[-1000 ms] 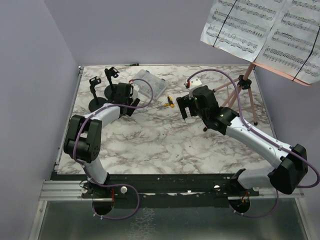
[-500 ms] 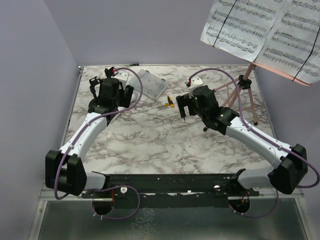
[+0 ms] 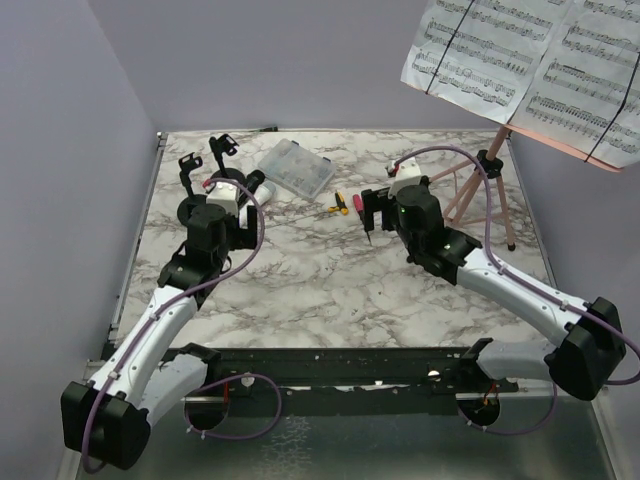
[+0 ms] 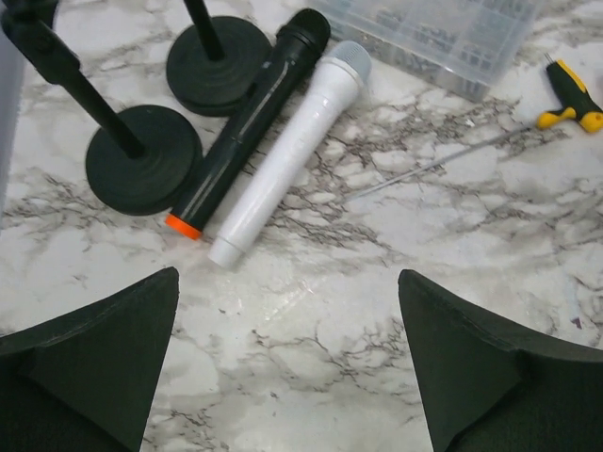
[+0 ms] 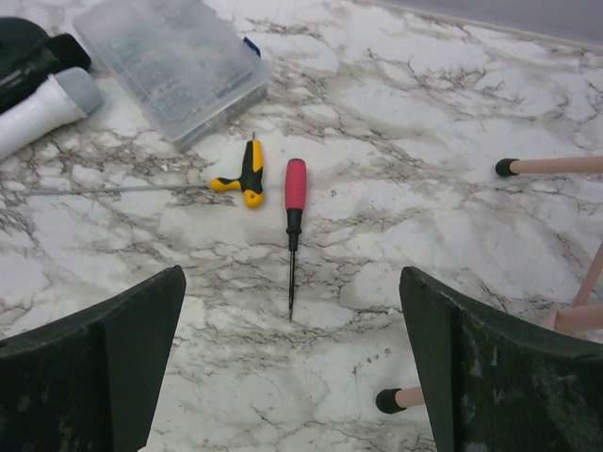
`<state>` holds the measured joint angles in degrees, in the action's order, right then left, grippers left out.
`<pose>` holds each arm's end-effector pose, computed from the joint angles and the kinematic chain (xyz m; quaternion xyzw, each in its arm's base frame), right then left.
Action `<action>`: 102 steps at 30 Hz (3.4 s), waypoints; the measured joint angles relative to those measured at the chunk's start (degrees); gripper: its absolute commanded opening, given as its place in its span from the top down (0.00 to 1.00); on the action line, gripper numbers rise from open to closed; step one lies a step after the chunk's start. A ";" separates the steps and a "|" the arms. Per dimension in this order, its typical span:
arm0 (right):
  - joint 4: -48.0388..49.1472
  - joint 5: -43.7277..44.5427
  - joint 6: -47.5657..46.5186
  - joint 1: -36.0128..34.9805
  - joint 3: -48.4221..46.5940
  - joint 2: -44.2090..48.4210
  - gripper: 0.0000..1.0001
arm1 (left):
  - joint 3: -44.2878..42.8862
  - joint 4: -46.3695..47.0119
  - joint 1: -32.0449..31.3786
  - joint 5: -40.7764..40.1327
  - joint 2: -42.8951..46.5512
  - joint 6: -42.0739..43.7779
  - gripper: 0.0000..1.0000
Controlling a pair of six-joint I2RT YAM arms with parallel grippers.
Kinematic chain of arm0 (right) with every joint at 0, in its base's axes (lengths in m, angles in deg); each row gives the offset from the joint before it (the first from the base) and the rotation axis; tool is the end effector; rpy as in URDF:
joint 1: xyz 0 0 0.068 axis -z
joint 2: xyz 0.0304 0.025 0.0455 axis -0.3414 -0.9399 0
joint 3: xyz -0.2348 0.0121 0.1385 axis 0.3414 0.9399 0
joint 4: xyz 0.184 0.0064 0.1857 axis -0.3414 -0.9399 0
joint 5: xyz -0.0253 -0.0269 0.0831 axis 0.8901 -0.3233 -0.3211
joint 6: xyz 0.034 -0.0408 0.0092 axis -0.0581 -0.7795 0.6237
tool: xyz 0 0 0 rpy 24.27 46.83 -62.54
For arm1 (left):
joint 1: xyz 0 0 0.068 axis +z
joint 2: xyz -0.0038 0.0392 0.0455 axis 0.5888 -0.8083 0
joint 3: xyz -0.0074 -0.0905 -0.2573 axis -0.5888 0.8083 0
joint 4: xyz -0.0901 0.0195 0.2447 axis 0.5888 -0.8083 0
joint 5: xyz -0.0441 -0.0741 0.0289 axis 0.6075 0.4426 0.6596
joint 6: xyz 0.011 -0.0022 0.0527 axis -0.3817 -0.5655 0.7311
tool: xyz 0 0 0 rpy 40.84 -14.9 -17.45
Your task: Pack up the instrument practice props
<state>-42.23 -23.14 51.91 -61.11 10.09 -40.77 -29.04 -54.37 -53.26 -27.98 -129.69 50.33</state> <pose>0.2289 0.1796 0.3106 -0.1163 0.8087 0.0562 0.5739 0.2042 -0.0538 0.2949 0.0362 0.8329 0.0108 0.5522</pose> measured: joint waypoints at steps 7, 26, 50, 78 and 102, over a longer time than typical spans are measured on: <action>5.05 -0.90 -1.51 0.00 0.66 4.76 0.00 | 5.20 0.04 -5.99 -0.28 1.22 -2.03 0.01; 33.00 17.44 -15.67 7.69 18.51 8.13 0.09 | 5.75 2.25 -11.21 -3.93 1.51 -2.23 0.01; 76.83 18.73 -40.00 23.82 15.34 -4.13 0.21 | 5.75 3.08 -11.43 -4.61 -3.67 -2.19 0.01; 65.90 2.01 -23.34 29.33 11.80 -6.84 1.00 | 5.75 3.58 -11.43 -4.59 -6.38 -1.75 0.01; 55.23 -18.03 -13.90 28.57 9.57 -4.66 1.00 | 5.75 4.09 -11.43 -4.61 -6.32 -1.31 0.01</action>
<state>13.00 -41.17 38.00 -32.54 19.67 -45.42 -23.30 -50.28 -64.69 -32.59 -136.01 49.02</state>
